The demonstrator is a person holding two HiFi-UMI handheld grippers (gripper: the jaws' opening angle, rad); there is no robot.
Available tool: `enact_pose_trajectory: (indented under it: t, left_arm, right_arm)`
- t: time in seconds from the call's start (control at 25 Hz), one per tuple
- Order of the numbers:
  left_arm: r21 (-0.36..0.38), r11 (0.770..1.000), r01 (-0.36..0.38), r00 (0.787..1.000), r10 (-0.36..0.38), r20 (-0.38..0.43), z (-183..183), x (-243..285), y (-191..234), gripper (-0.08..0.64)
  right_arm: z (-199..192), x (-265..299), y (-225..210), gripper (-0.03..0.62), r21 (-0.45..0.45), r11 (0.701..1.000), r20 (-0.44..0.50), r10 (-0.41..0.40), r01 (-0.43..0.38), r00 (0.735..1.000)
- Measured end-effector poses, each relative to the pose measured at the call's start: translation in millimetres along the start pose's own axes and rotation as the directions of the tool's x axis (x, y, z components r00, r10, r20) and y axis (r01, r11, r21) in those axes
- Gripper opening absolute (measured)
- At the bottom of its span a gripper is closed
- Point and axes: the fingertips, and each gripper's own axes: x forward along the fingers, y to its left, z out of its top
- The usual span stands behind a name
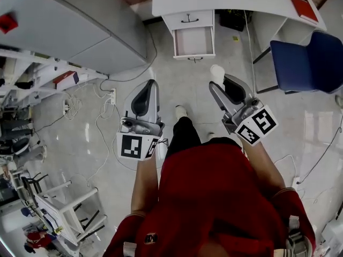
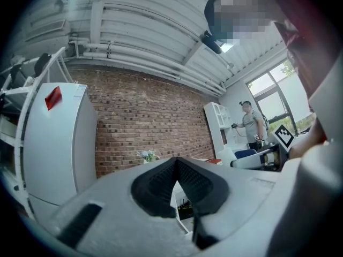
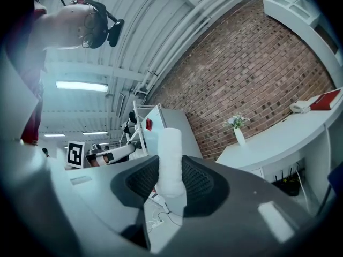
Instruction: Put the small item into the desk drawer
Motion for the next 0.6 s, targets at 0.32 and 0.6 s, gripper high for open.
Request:
enact_pose_trajectory:
  t: [0.32,0.6]
  left_arm:
    - [-0.012,0.998,0.069,0.998,-0.069,0.003,-39,58,86,0.006]
    - [-0.043,0.991,0.128,0.992,-0.128,0.004,-68,91,163,0.006]
  right_arm:
    - [-24,92,-42,0.14,-0.017,0.995,-0.069,-0.103,0.102,0.992]
    - [-53,173,-65,0.14,-0.002,0.983,-0.121,-0.184,0.185,0.976]
